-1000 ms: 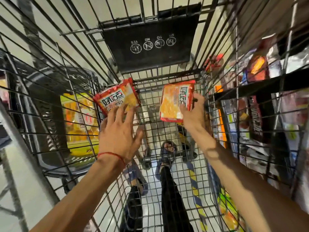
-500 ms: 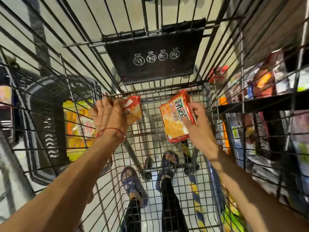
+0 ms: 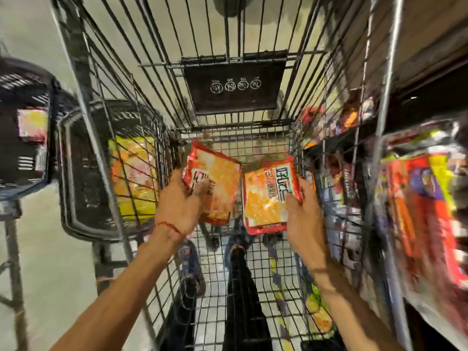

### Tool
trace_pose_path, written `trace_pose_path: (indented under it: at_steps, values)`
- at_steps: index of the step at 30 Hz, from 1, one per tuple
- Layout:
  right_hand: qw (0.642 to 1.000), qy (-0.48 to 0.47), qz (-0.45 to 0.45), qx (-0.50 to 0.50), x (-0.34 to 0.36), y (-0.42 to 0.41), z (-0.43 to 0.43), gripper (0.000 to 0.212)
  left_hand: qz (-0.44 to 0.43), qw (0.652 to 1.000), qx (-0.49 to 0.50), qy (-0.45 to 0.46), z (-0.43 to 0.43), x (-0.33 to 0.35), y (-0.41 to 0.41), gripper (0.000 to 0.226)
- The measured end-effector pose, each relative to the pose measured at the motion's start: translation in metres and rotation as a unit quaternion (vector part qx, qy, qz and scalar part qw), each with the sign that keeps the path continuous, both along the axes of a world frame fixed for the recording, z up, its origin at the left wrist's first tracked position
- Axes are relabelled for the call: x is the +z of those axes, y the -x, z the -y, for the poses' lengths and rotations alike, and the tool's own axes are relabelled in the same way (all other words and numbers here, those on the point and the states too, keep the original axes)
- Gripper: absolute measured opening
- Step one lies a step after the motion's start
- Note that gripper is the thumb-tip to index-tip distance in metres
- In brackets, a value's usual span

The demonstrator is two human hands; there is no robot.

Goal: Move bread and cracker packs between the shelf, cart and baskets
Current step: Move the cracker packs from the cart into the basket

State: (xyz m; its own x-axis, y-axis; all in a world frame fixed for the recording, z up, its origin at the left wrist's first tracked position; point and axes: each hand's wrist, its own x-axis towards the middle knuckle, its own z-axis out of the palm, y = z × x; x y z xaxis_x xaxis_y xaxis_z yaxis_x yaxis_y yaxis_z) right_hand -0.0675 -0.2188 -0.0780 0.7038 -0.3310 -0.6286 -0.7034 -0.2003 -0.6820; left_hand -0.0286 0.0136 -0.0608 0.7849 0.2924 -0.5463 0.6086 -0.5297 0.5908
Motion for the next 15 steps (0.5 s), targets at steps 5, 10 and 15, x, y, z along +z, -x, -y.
trace_pose_path:
  at_steps: [5, 10, 15]
  values:
    - [0.999, 0.019, 0.037, -0.004, 0.065, 0.057, -0.003, 0.047, 0.036, 0.997, 0.021, 0.069, -0.006, 0.073, 0.067, 0.017]
    - [0.996, 0.028, 0.09, 0.009, 0.128, 0.123, -0.038, 0.062, 0.1, 0.987, 0.034, 0.121, -0.036, 0.134, 0.141, 0.019]
    - [0.988, 0.048, 0.136, 0.052, 0.168, 0.195, -0.101, 0.04, 0.138, 0.972, 0.095, 0.162, -0.11, 0.16, 0.233, 0.034]
